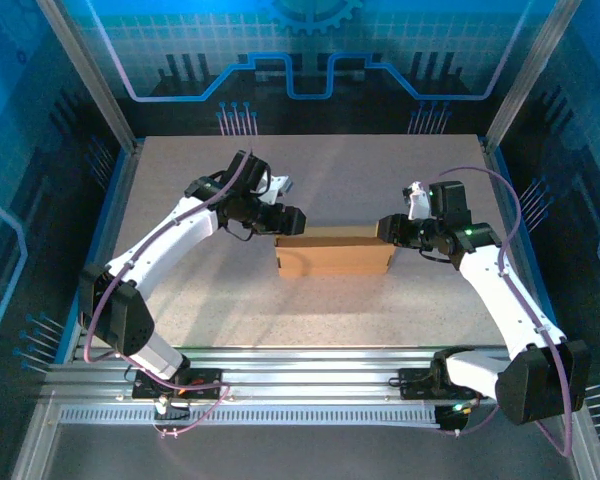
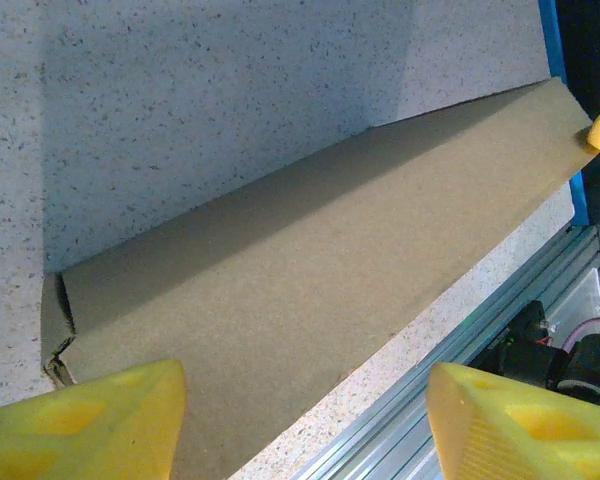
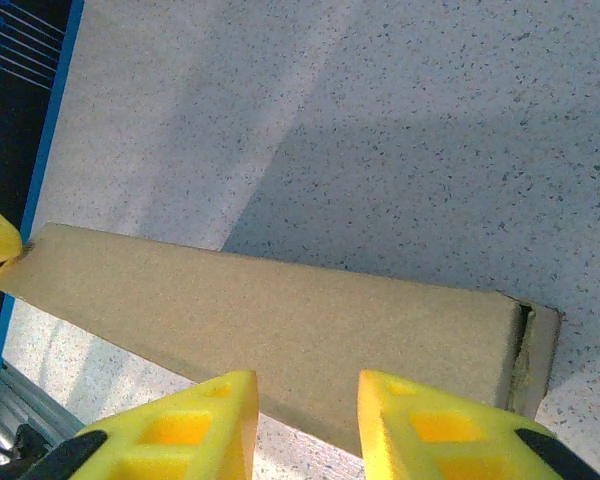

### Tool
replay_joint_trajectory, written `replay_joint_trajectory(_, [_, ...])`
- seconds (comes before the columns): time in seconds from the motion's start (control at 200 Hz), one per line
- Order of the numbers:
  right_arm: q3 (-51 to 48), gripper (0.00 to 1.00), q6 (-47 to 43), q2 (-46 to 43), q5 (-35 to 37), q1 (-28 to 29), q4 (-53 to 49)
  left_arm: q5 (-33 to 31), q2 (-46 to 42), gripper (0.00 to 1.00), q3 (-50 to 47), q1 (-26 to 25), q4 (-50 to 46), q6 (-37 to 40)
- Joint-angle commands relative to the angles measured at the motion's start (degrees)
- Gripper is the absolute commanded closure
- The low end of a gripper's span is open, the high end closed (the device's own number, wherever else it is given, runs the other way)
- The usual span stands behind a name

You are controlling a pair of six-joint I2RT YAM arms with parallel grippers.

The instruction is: Fold the paper box

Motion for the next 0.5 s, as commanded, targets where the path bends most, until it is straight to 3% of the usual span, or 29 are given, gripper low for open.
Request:
replay_joint_trajectory(0.0, [-1.14,0.66,0.5,0.89,-0.88,0.58,-0.17,2.3,-0.42,0.35,-1.6,-0.08,0.4,0.36])
replay_joint_trajectory(0.49, [-3.9,0.67,1.02,0.89,0.79,1.8,0.94,1.85,-0.98,0.37,-6.3,-0.08,2.05,0.59])
